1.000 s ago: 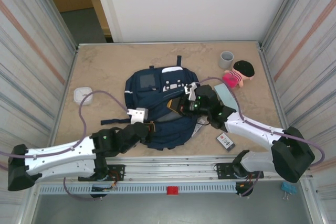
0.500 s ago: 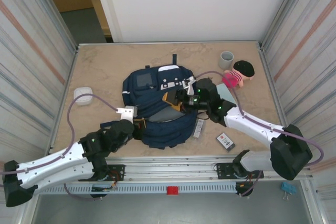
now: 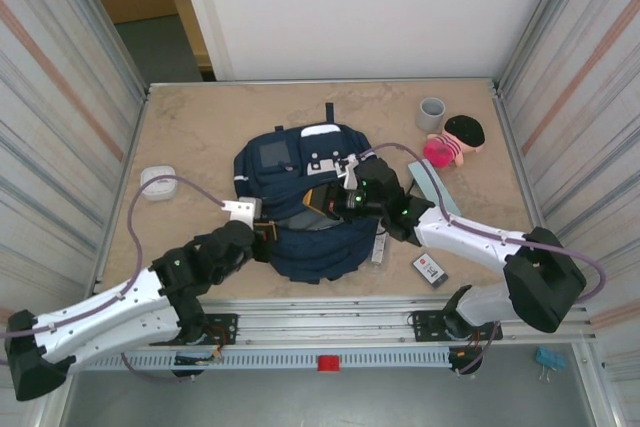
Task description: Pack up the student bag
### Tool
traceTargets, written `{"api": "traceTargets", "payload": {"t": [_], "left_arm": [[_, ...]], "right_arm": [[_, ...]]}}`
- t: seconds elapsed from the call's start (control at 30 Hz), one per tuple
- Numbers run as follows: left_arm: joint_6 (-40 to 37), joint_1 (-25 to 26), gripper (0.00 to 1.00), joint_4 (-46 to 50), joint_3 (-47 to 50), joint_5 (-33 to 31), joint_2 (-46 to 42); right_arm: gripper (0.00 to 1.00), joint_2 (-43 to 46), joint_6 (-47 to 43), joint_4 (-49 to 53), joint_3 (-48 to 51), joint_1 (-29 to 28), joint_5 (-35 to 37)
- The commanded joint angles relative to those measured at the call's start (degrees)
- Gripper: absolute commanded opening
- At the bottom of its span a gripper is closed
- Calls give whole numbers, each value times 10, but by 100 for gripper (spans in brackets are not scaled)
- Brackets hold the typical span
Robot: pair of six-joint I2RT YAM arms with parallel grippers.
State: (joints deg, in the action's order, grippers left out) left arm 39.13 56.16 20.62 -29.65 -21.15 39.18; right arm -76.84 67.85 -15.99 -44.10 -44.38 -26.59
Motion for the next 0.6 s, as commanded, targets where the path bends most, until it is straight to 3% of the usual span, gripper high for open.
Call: {"api": "traceTargets", "payload": {"t": [0.0,0.17,0.37,0.57], "left_arm": [[-37,-69,0,14,8,9,-34],[-82,-200,0,-27,36,102,-38],[-109,-340,0,-99,42,167,32],[-130,-419,1,-130,11,195,116]], "right_arm": [[5,34,-61,30,-50,33,-55],[3,56,-103,92,-114,73,-134],[2,53,-145,170,-215,88,-229],[2,66,-146,189,-228,87,-189]]}}
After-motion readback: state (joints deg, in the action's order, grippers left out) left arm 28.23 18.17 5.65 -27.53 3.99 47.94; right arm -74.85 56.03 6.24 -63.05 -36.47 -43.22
